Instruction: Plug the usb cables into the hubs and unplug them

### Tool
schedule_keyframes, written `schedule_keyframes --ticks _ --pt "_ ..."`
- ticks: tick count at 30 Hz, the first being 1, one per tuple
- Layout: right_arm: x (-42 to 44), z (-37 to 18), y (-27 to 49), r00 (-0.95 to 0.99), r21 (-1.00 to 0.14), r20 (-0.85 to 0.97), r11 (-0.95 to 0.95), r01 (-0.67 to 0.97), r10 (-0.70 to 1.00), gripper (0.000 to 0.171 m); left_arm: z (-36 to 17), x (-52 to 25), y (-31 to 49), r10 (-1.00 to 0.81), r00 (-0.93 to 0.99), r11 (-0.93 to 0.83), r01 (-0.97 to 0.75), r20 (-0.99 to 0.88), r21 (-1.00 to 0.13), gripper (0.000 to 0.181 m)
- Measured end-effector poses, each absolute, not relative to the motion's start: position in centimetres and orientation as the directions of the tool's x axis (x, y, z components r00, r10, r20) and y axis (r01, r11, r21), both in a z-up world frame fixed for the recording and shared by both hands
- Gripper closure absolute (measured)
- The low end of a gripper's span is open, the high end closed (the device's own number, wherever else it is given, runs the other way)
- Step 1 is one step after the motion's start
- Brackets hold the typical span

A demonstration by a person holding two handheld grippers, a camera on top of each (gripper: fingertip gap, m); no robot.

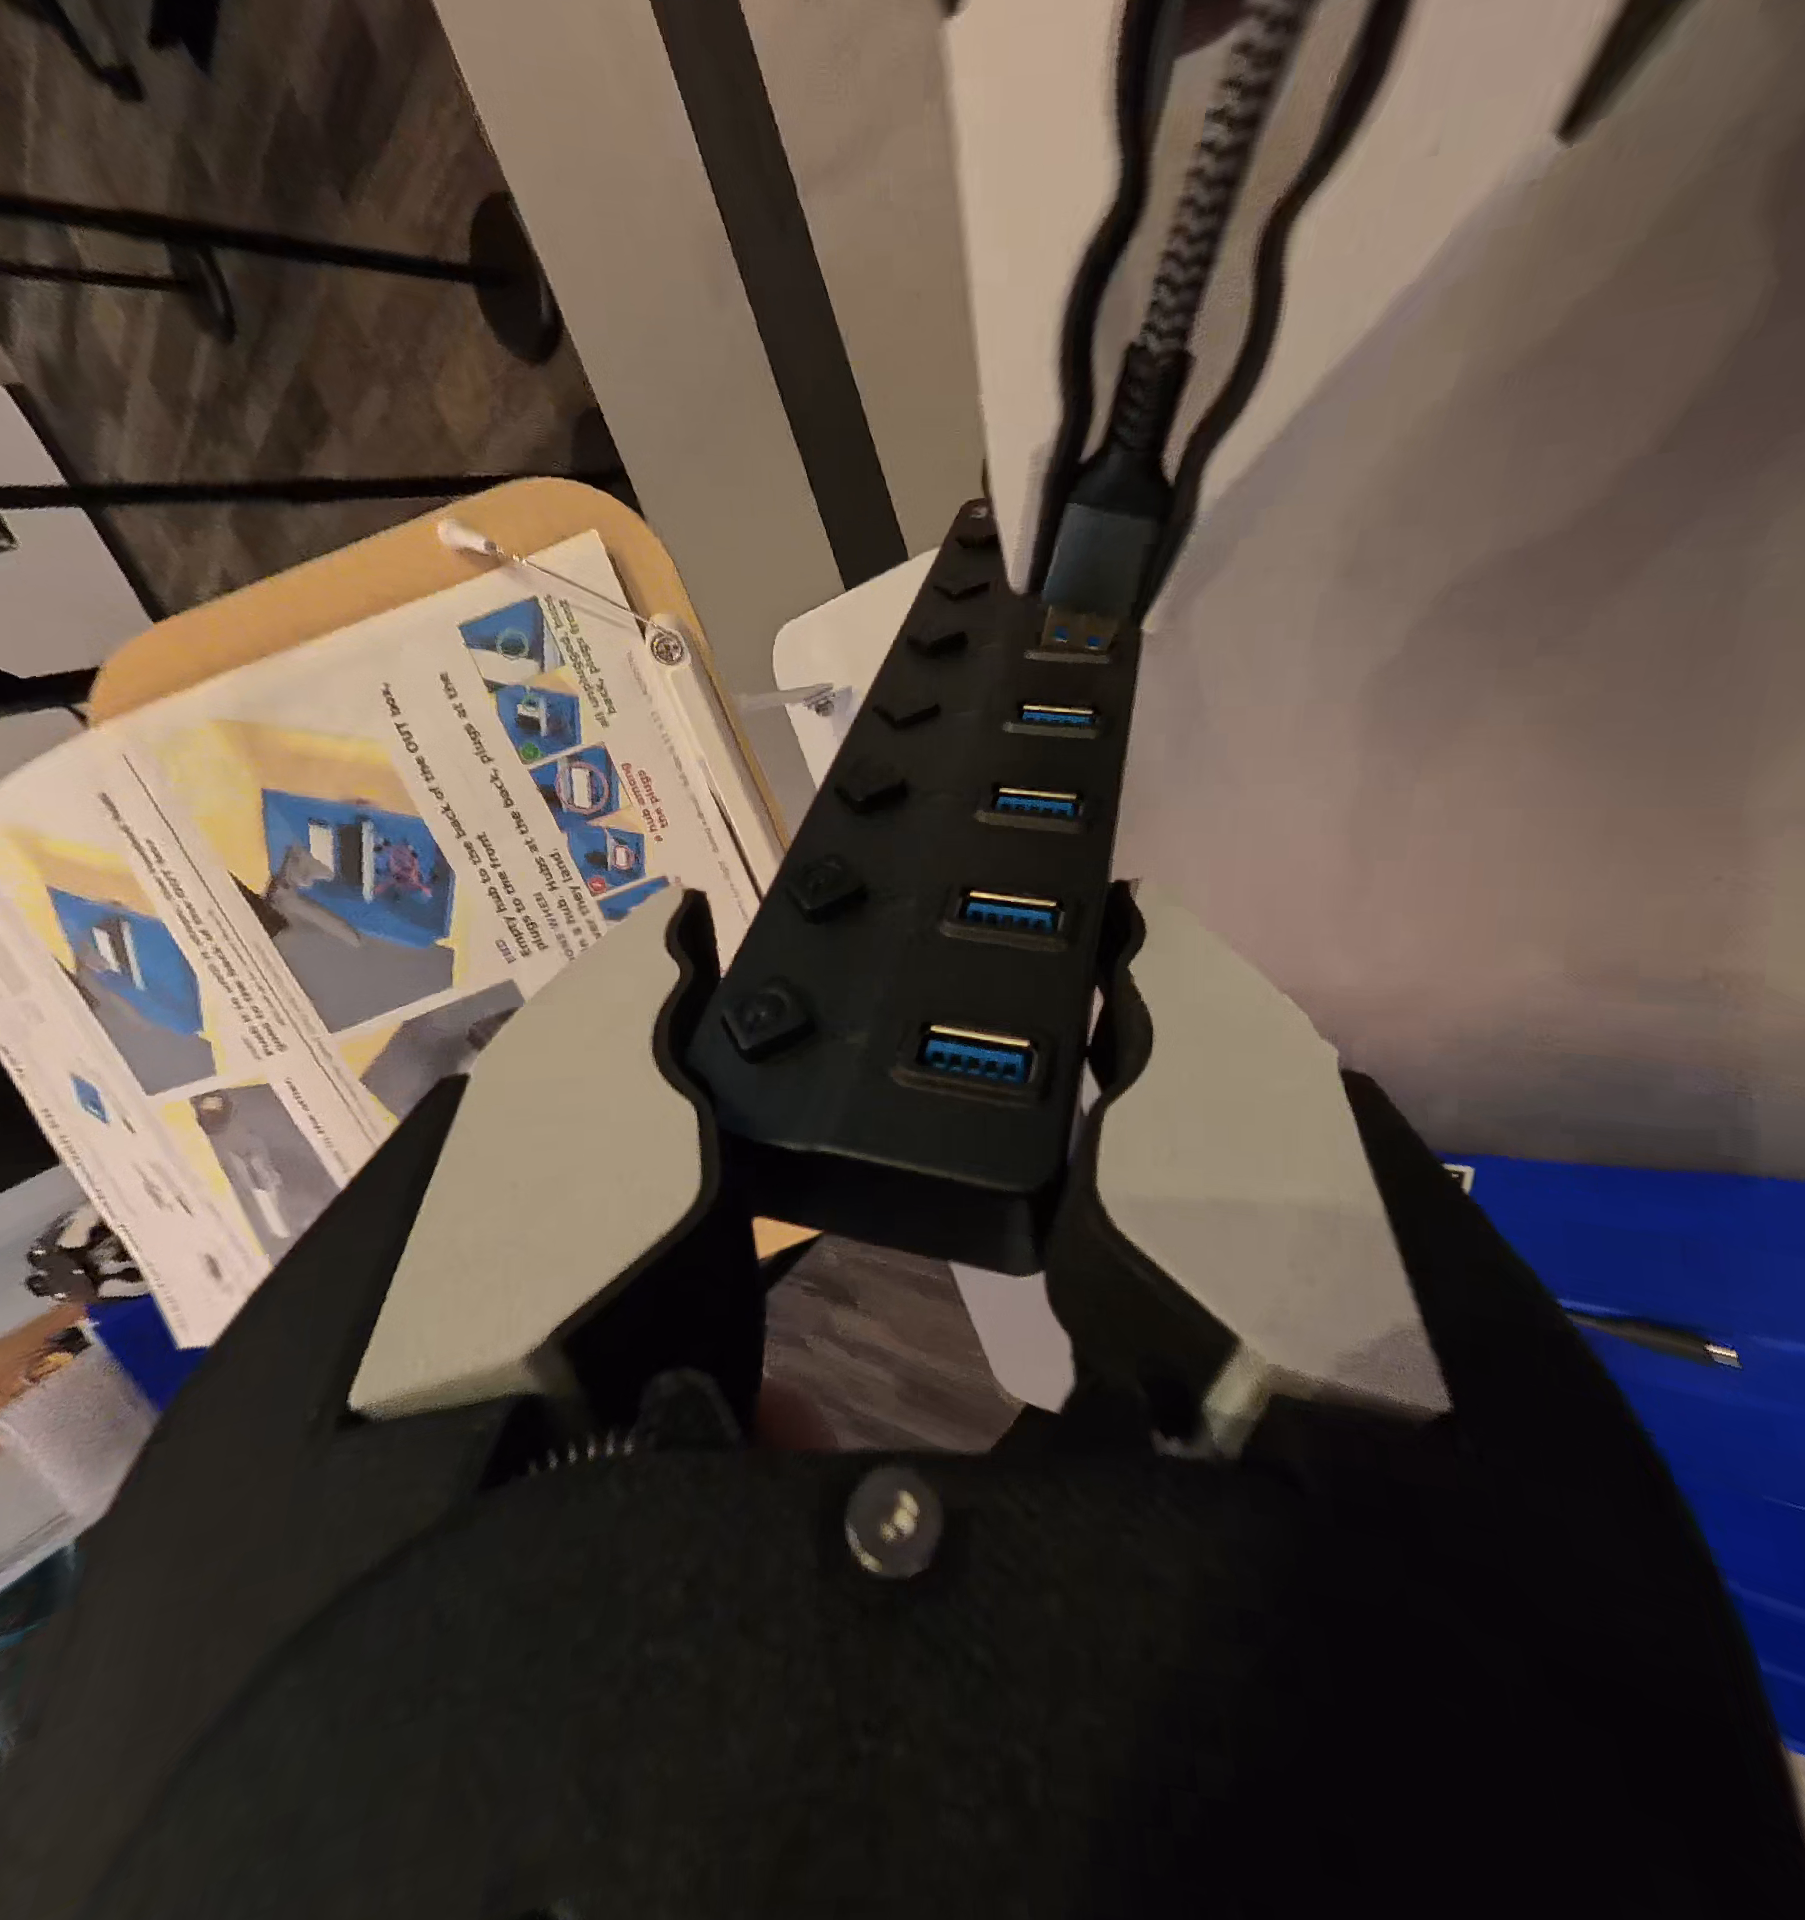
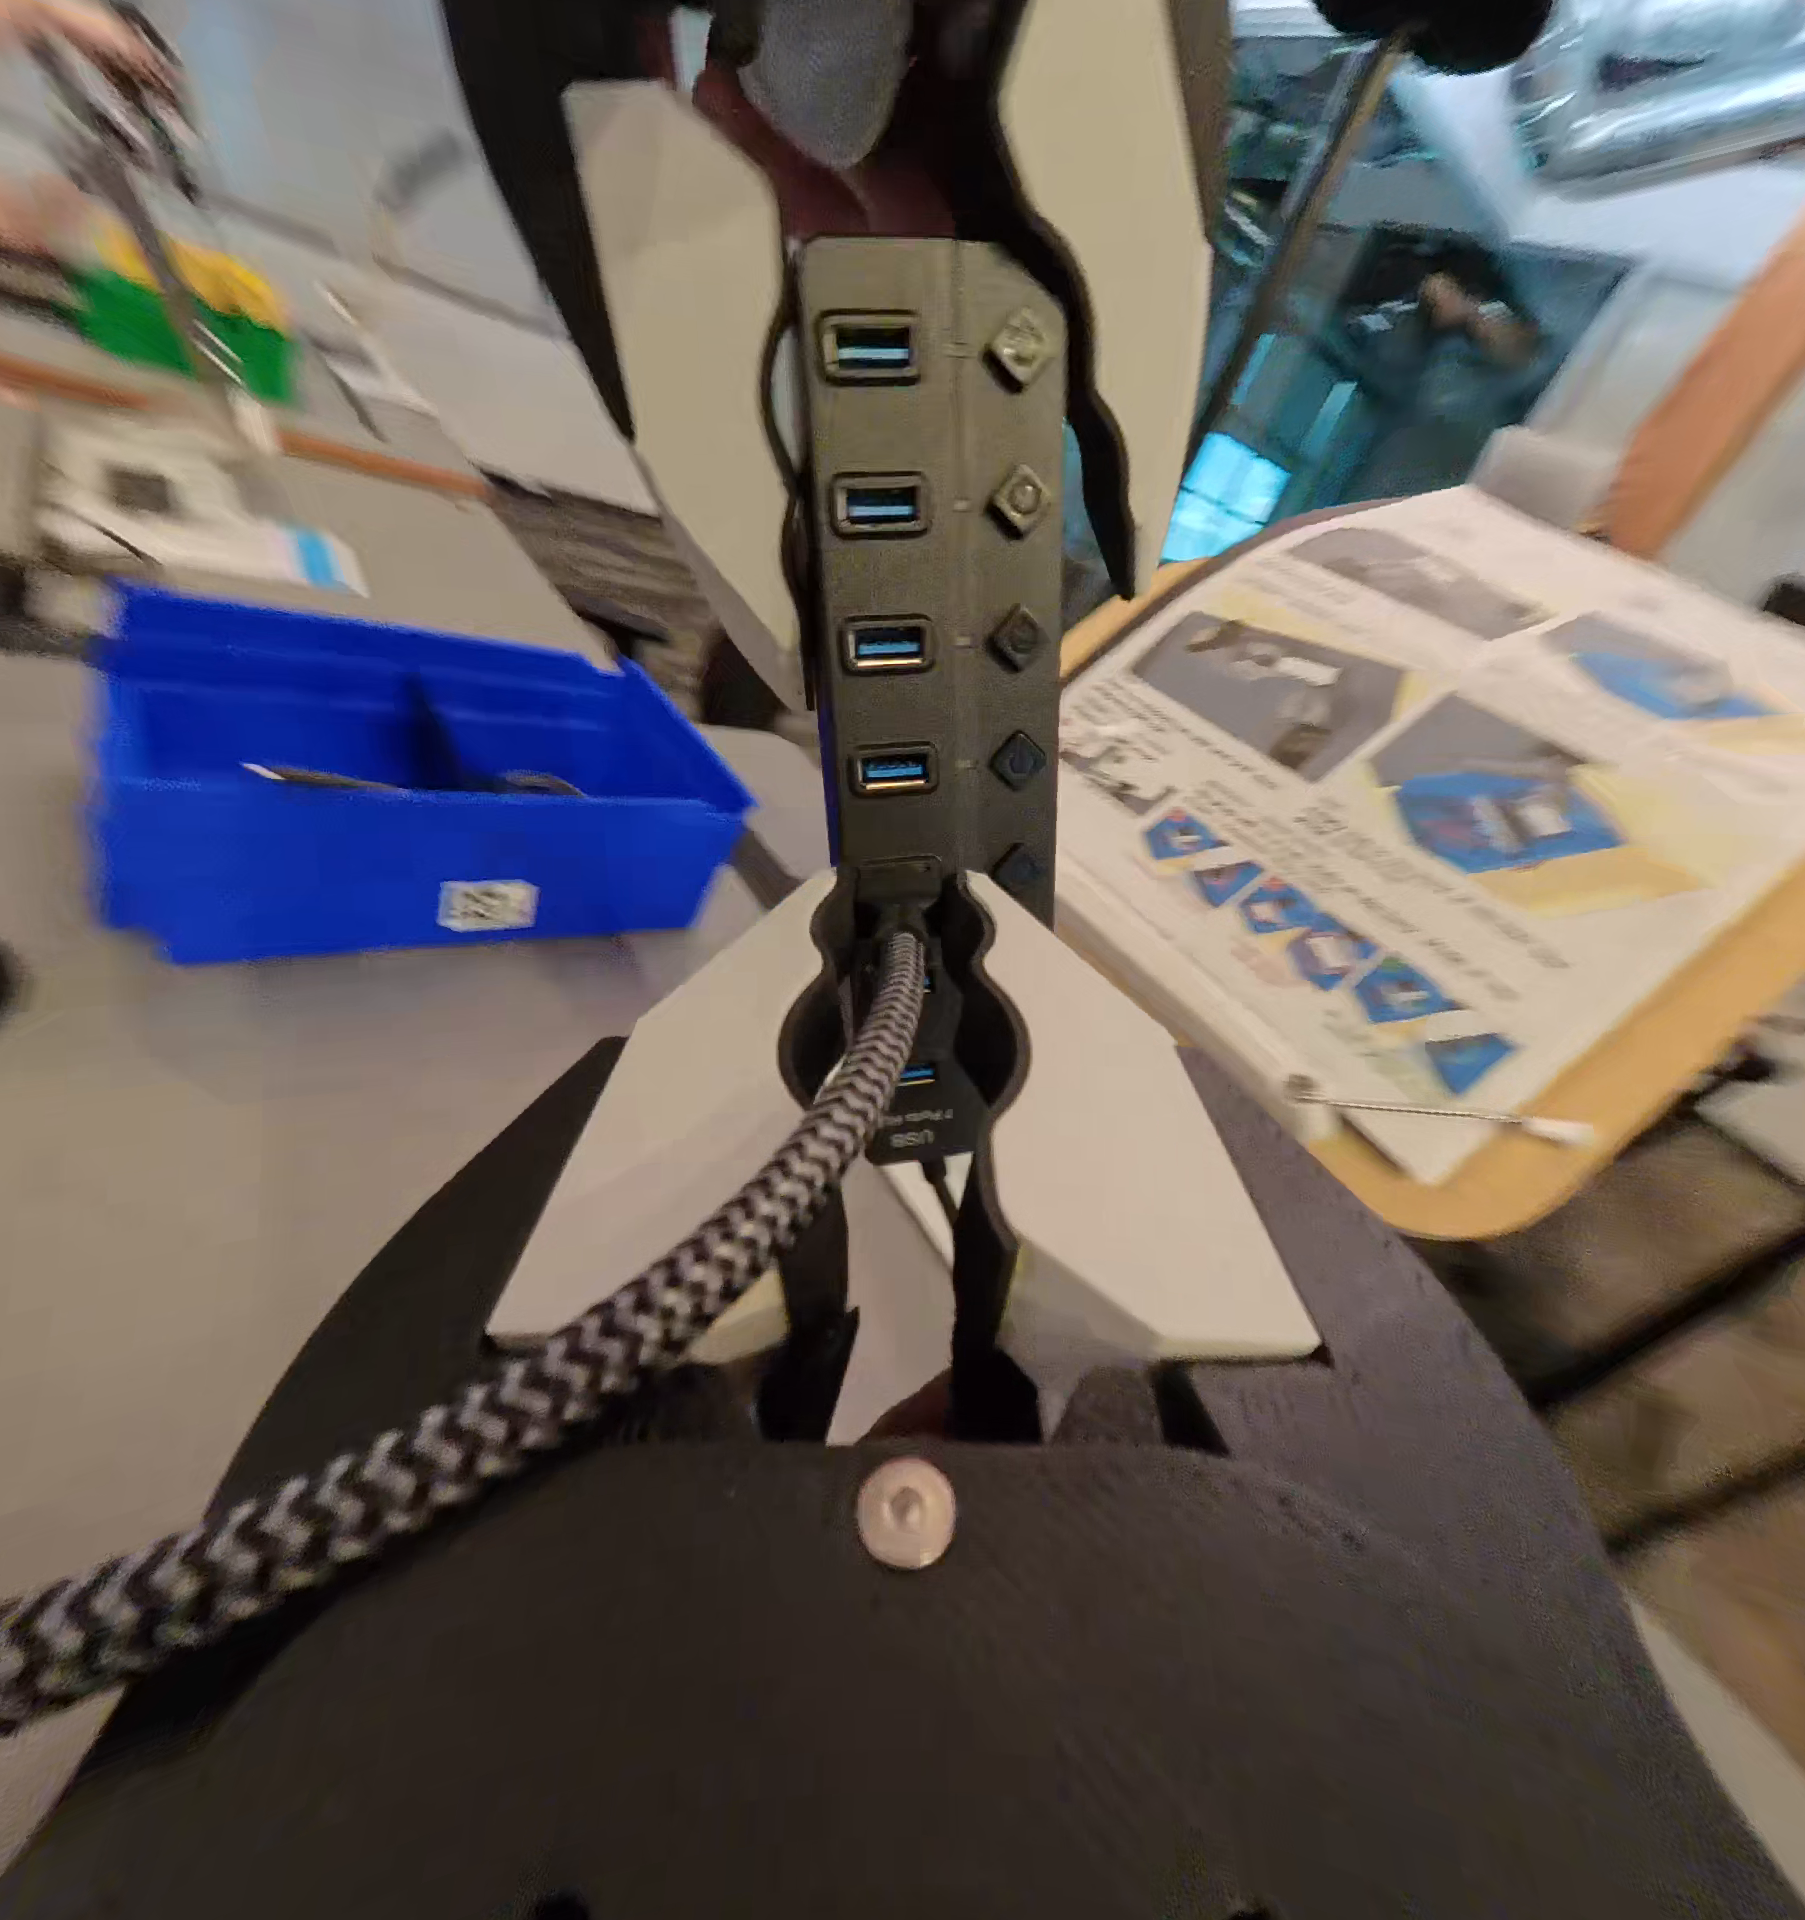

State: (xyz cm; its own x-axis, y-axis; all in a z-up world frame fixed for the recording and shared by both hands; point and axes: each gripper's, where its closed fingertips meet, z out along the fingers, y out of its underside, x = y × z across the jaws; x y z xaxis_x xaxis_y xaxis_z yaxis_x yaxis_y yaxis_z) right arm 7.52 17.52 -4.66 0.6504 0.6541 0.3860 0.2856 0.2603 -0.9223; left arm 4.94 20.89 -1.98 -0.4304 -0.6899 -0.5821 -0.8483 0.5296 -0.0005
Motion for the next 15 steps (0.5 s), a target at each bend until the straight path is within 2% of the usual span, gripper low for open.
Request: schedule_keyframes --ticks 2,7,10,12,15 --pt "7.2 -4.6 17.7 0.676 -0.893 0.45 0.282 0.35 0.584 0.159 -2.1 4.6 21.2 -0.706 -0.42 0.52 -0.854 -0.571 -0.015 0.11" --pt "6.9 -4.5 17.2 0.643 -0.958 0.285 0.219 0.183 0.711 0.158 -2.1 4.1 20.8 -0.72 -0.416 0.522 -0.852 -0.555 -0.039 0.11" --pt "7.6 -3.9 16.5 0.58 -0.972 0.232 0.213 0.102 0.781 0.158 -2.2 2.9 21.7 -0.687 -0.445 0.517 -0.855 -0.574 0.044 0.11" --pt "8.5 -3.7 16.7 0.578 -0.971 0.237 0.207 0.118 0.78 0.158 -2.5 2.7 21.2 -0.719 -0.426 0.517 -0.856 -0.55 -0.013 0.11" --pt "9.5 -3.3 16.9 0.6 -0.968 0.252 0.206 0.145 0.759 0.158 -2.0 2.3 21.2 -0.7 -0.414 0.513 -0.859 -0.581 -0.006 0.11"
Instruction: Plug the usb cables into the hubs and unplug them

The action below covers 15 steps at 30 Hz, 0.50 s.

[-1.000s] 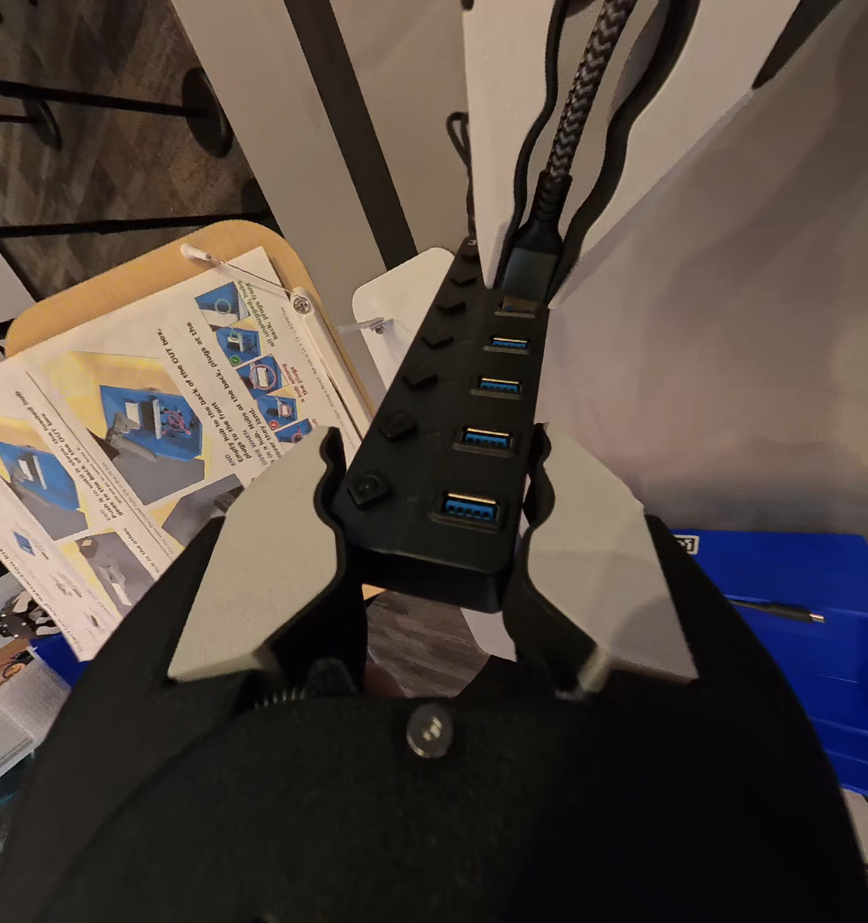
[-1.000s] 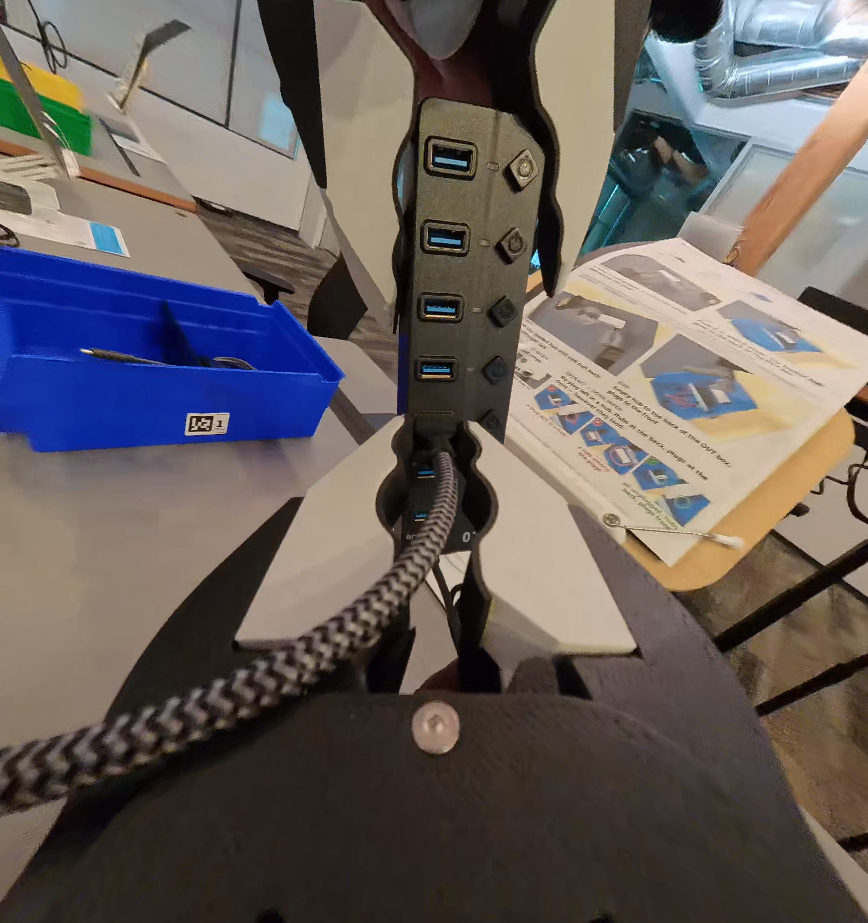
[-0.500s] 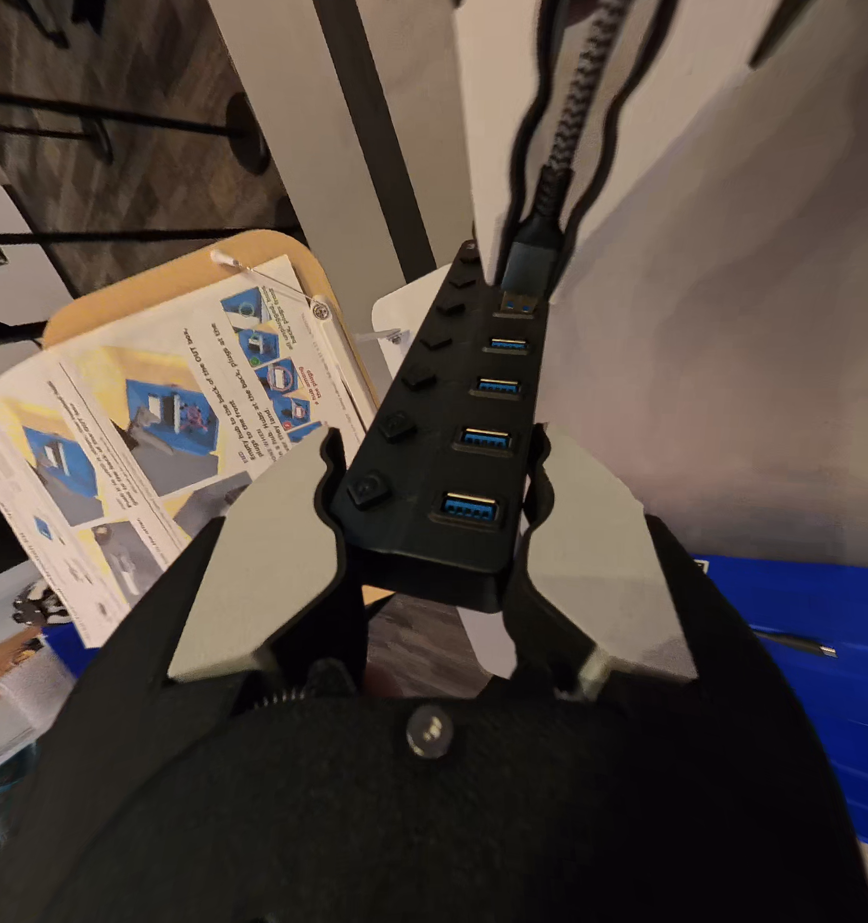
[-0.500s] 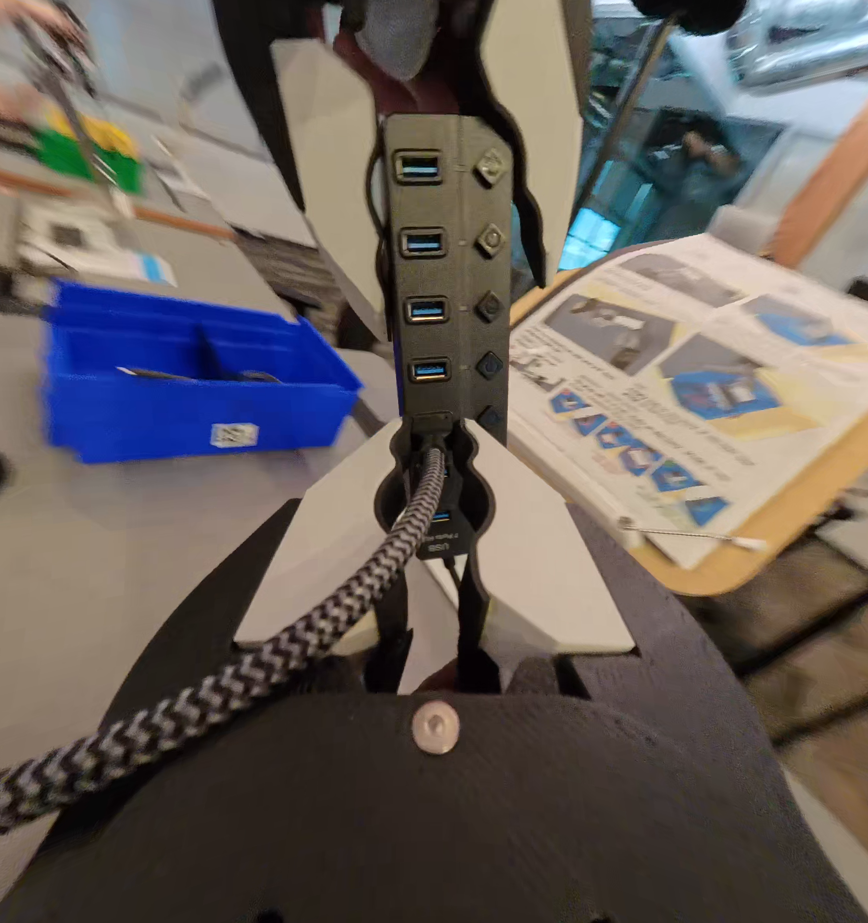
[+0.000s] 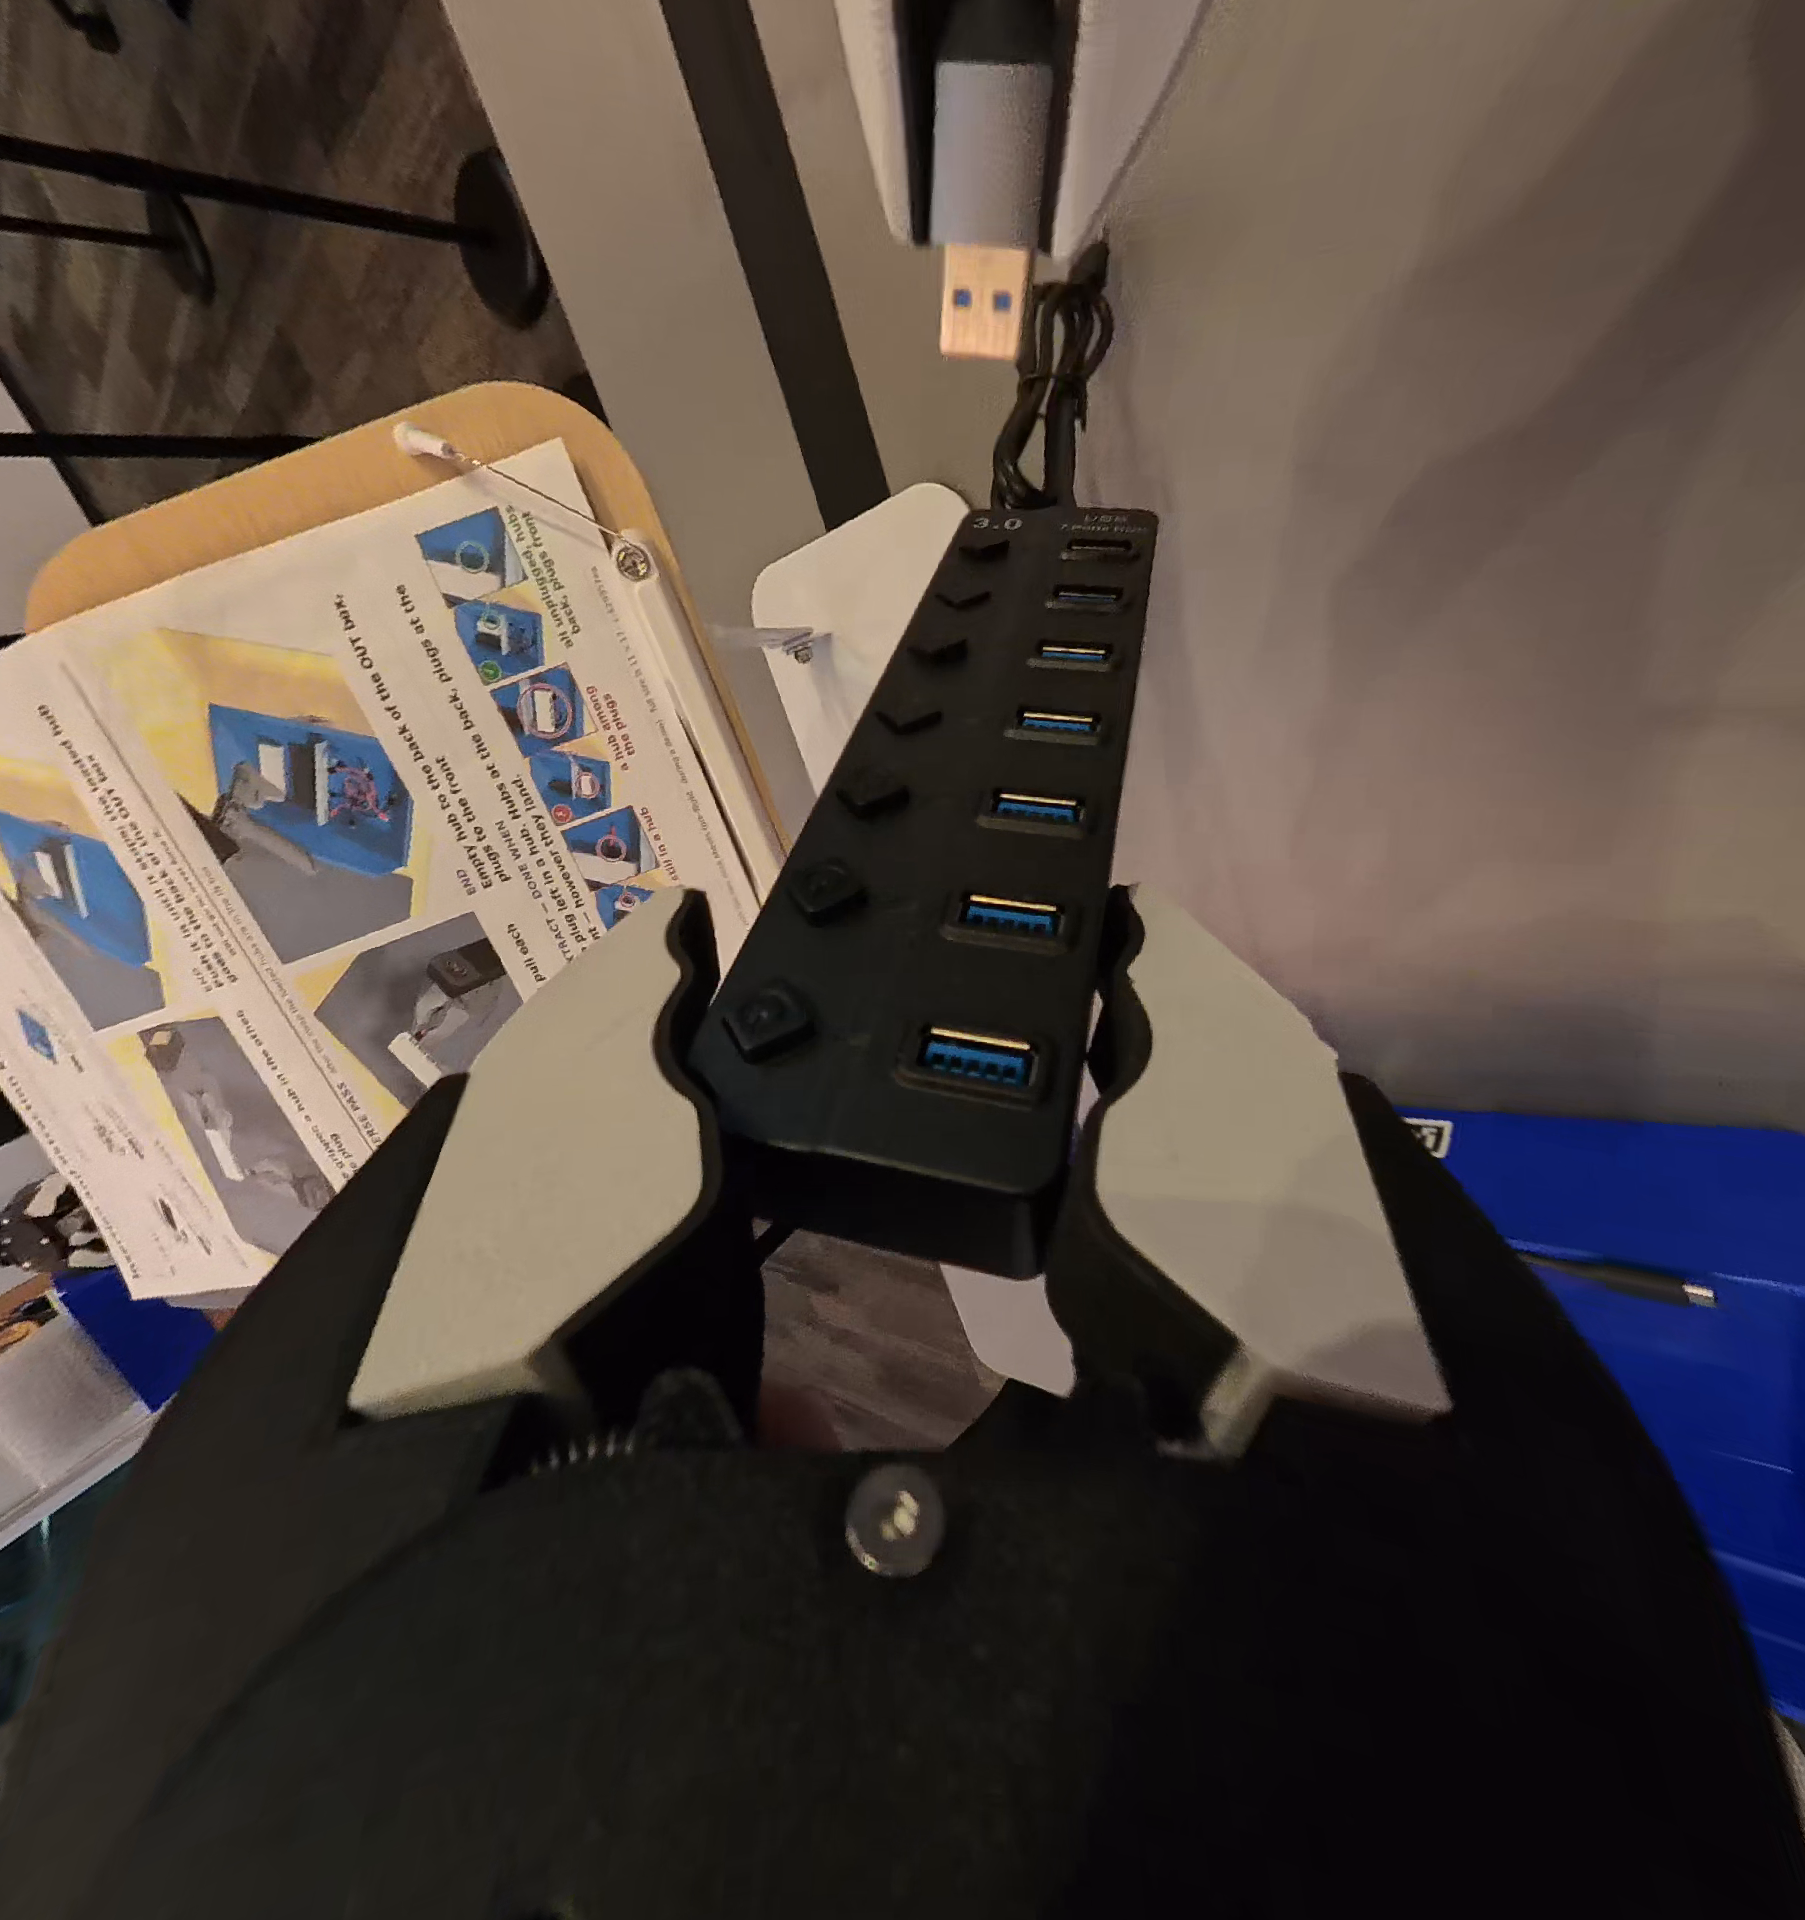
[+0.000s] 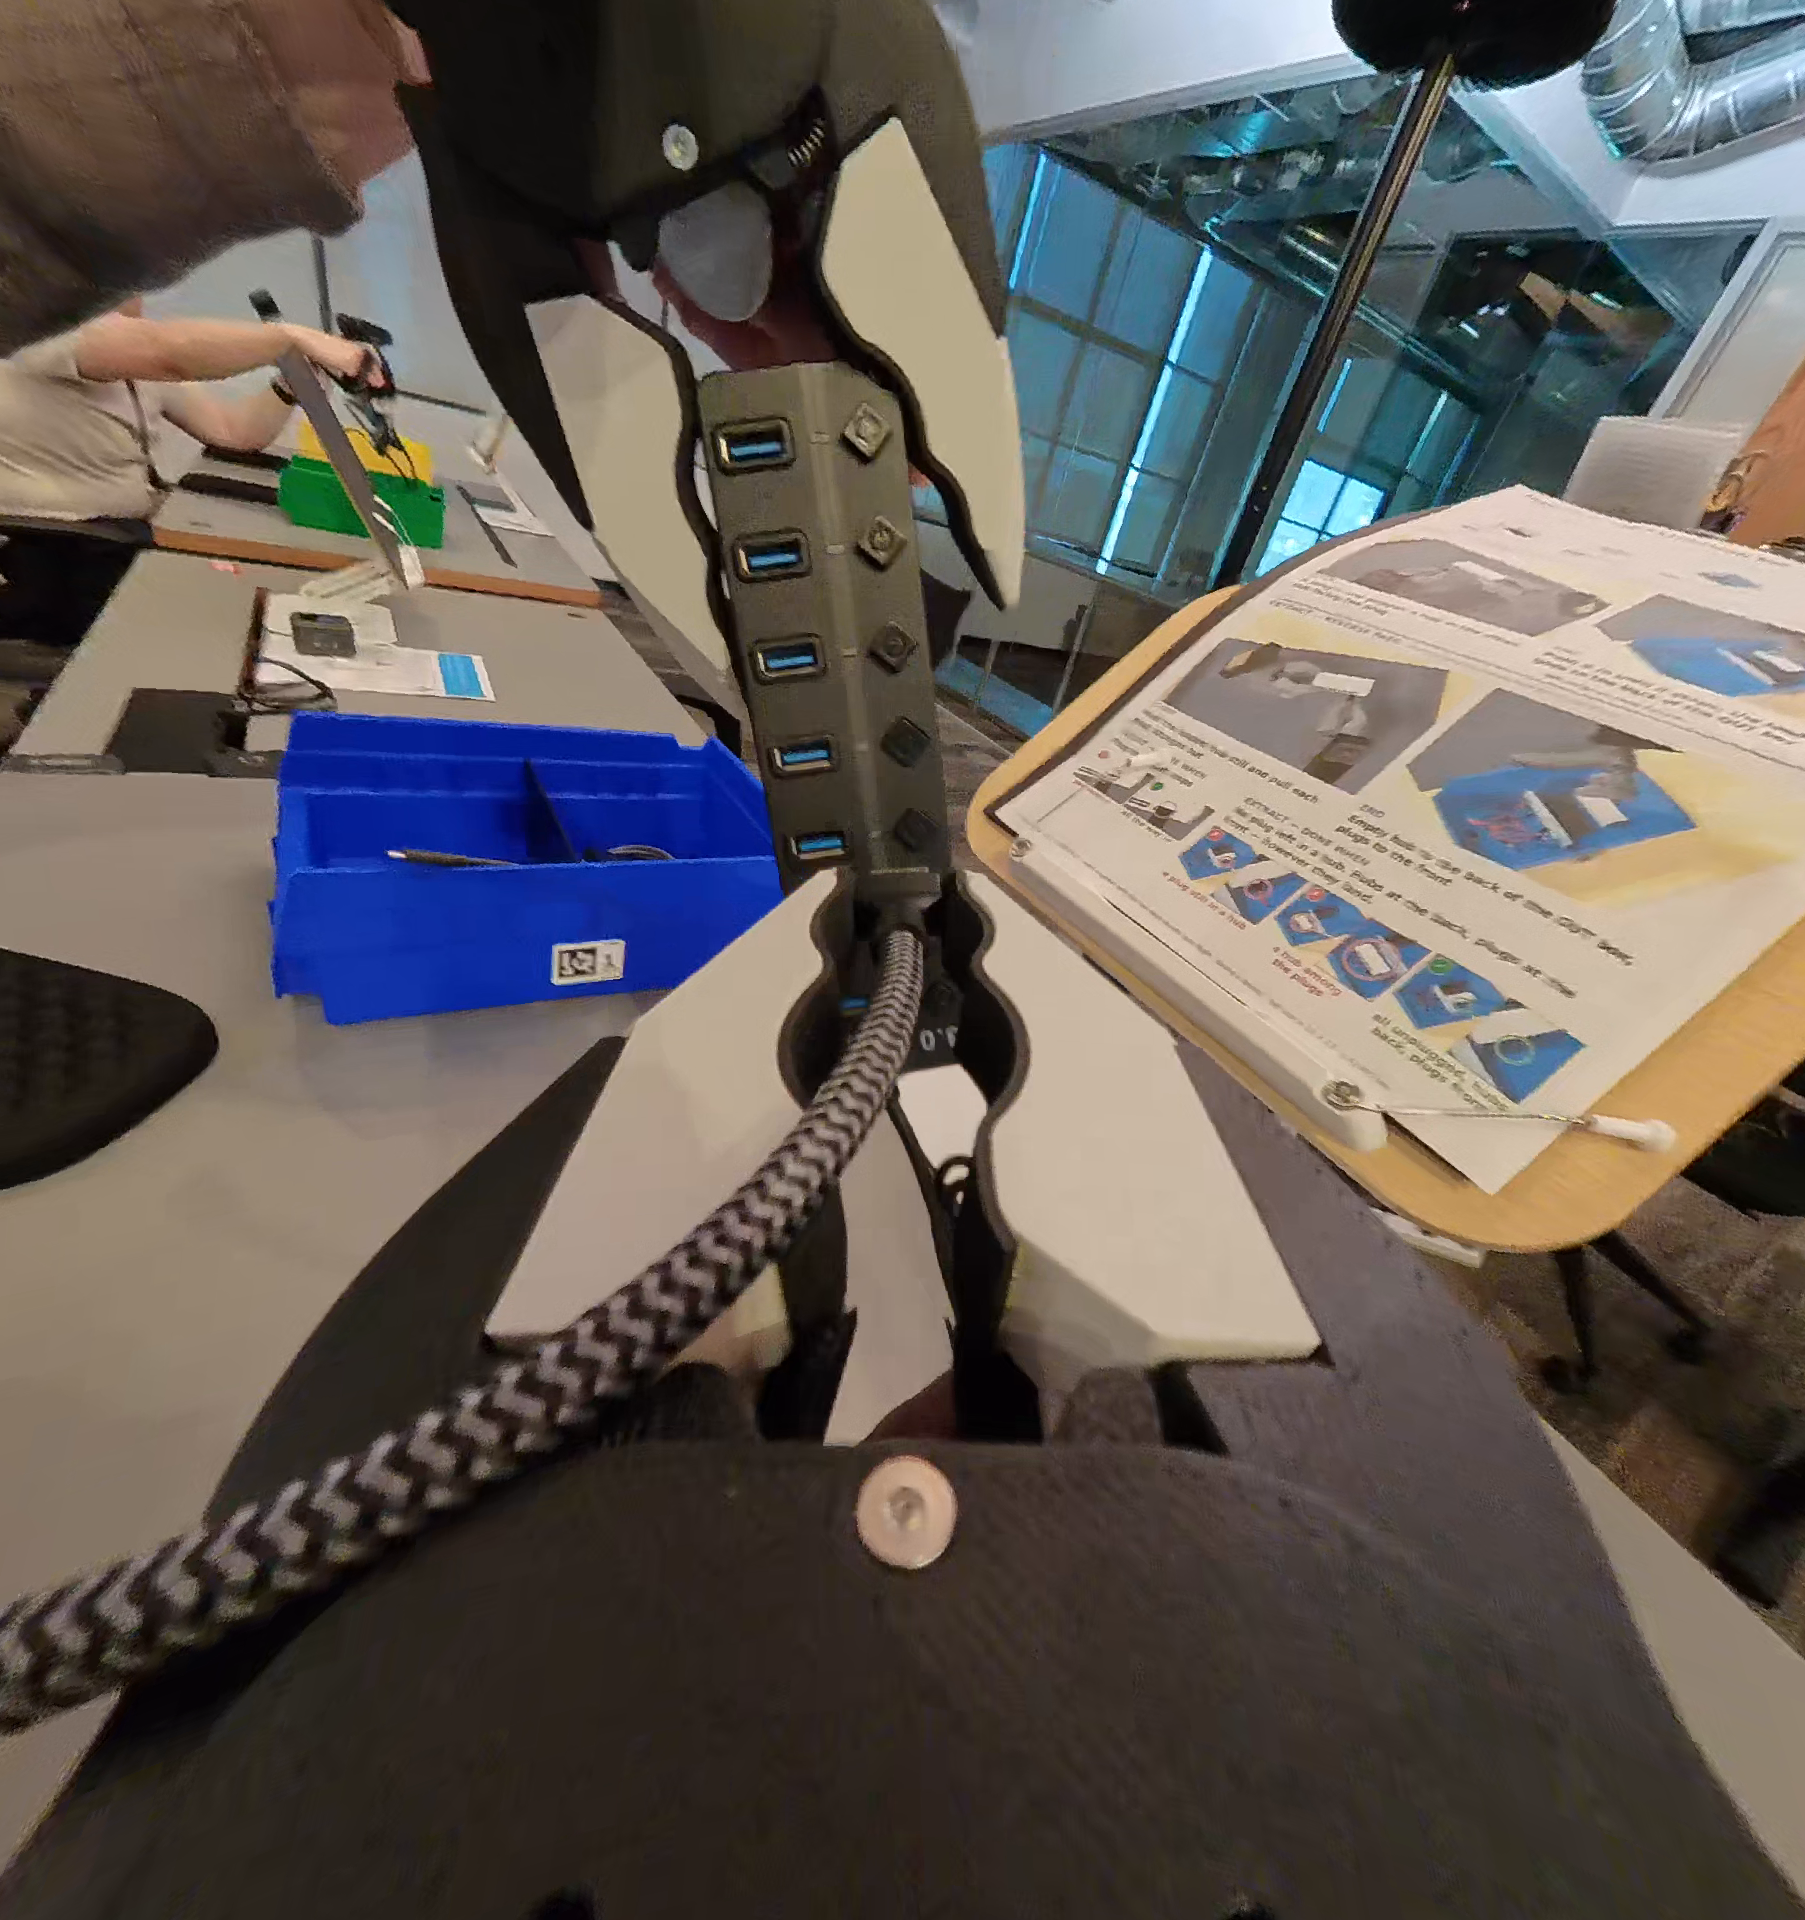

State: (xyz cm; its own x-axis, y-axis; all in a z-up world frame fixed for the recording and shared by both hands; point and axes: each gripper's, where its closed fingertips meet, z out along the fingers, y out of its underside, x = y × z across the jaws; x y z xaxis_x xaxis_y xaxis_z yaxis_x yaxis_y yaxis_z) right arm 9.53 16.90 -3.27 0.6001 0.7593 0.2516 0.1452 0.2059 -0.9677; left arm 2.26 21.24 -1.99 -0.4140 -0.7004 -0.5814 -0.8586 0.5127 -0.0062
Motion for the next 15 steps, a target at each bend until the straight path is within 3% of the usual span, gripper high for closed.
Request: schedule_keyframes --ticks 3,10,15 --pt "11.0 -3.5 17.6 0.636 -0.95 0.309 0.203 0.236 0.707 0.157 -1.8 2.2 21.1 -0.702 -0.383 0.514 -0.856 -0.601 -0.055 0.11" --pt "15.9 -0.8 17.7 0.731 -0.959 0.285 0.187 0.215 0.62 0.158 -1.2 1.6 20.1 -0.705 -0.326 0.547 -0.816 -0.63 -0.19 0.11" --pt "20.5 1.1 17.7 0.796 -0.956 0.292 0.16 0.245 0.529 0.157 -1.0 1.1 20.0 -0.697 -0.313 0.562 -0.797 -0.645 -0.221 0.11"
